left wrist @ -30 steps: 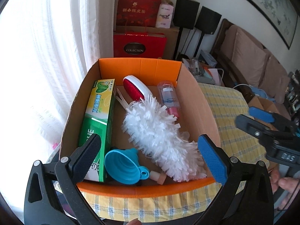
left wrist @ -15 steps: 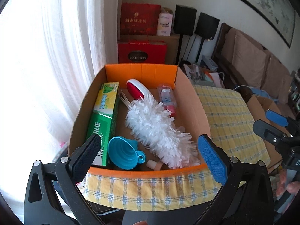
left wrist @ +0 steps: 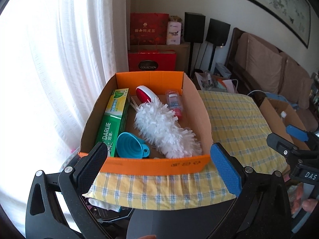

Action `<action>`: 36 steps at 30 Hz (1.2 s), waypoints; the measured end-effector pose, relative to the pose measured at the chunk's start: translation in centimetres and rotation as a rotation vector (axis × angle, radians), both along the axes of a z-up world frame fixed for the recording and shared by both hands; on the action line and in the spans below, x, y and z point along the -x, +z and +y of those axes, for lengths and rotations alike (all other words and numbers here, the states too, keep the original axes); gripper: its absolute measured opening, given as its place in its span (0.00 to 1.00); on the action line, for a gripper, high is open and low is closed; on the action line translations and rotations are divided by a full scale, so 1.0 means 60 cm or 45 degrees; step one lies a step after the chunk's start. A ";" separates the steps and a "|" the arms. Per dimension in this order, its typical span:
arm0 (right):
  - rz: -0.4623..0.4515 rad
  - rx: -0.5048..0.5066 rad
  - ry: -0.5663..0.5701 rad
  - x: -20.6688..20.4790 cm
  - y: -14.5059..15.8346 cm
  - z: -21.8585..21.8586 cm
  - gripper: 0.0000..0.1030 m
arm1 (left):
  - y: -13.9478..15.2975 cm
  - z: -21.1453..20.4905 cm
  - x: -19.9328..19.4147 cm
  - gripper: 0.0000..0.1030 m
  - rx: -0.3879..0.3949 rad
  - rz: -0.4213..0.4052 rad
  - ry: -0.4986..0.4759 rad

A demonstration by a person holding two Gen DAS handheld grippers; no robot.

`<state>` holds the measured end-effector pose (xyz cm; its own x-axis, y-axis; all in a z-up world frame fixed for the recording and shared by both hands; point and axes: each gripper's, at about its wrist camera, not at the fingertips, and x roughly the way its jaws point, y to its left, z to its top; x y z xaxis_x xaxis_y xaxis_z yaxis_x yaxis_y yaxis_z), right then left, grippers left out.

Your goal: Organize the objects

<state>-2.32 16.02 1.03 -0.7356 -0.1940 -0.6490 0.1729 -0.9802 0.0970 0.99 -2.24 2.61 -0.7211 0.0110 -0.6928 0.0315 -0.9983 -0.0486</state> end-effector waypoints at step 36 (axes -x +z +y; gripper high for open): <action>-0.040 -0.013 -0.110 -0.073 -0.020 0.025 1.00 | -0.006 0.016 -0.063 1.00 0.020 0.002 0.012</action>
